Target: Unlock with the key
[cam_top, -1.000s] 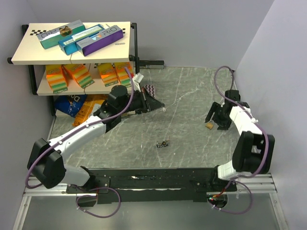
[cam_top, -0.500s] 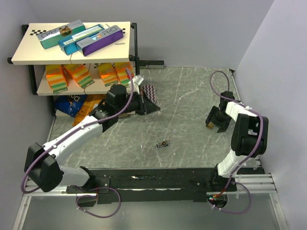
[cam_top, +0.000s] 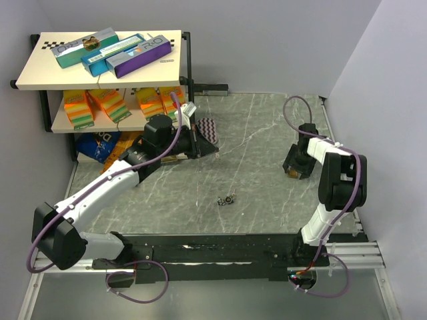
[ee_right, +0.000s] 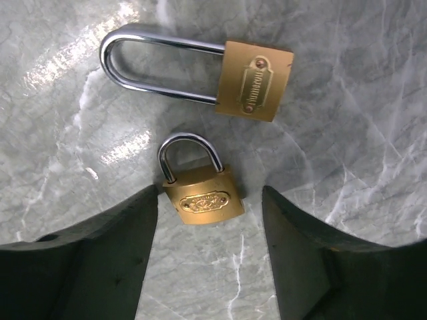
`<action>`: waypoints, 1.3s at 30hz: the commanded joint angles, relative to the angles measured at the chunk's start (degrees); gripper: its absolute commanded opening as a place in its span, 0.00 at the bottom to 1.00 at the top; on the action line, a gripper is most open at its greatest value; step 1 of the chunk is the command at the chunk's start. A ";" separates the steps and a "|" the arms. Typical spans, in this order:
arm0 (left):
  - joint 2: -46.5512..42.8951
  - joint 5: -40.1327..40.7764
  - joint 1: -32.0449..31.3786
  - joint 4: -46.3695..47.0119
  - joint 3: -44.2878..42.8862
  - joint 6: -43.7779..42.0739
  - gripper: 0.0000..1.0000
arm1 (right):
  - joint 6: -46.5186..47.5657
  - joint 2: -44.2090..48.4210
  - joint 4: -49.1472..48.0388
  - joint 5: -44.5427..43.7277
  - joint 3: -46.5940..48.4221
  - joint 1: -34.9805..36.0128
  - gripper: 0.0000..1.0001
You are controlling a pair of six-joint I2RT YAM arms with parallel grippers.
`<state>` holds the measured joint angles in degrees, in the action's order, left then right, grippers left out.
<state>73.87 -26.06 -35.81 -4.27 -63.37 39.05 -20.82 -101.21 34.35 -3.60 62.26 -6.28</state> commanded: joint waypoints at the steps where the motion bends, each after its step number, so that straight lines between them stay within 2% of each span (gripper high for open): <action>1: -0.13 -0.22 0.22 0.58 -2.63 -1.17 0.01 | 0.34 -1.45 -0.07 -2.99 2.17 1.27 0.63; 2: -0.21 -0.13 0.22 0.67 -2.54 -1.08 0.01 | 0.86 -1.53 -0.07 -3.17 1.82 1.36 0.54; 5: -0.21 0.05 0.22 0.76 -2.54 -0.90 0.01 | 2.53 -1.36 -0.25 -4.92 1.37 2.85 0.39; 8: -0.13 0.22 0.22 1.02 -2.46 -0.64 0.01 | 3.94 -1.36 0.02 -5.55 1.72 5.75 0.29; 9: -0.21 0.22 0.22 1.28 -2.46 -0.55 0.01 | 4.03 -1.53 0.19 -5.37 1.99 6.02 0.27; 14: -0.04 -0.21 0.22 1.90 -2.10 -0.02 0.01 | 3.07 -1.62 1.42 -2.39 5.50 16.46 0.23; 19: -0.82 0.31 0.22 0.67 -1.93 -0.02 0.01 | 0.17 -6.19 3.53 2.62 12.17 22.62 0.22; 26: -1.80 1.81 0.30 -1.79 -2.28 -0.64 0.01 | -2.21 -14.54 6.25 4.56 20.88 29.75 0.21; 30: -1.97 2.33 0.30 -2.93 -2.98 -0.99 0.01 | -2.65 -16.12 5.91 4.21 21.59 32.38 0.31; 33: -1.62 2.33 0.39 -3.20 -3.33 -1.08 0.01 | -3.35 -15.86 5.47 5.26 20.63 32.39 0.52; 34: -1.36 2.16 0.39 -3.11 -3.51 -1.17 0.01 | -3.53 -15.43 5.12 5.79 20.19 32.30 0.62; 39: 0.13 1.89 0.74 -1.27 -2.37 -0.90 0.01 | -2.56 -9.81 1.43 8.34 16.41 31.51 0.74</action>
<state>73.84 -24.25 -35.57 -7.97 -64.07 38.59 -22.57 -114.91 37.87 0.47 81.67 25.30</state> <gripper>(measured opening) 0.022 0.715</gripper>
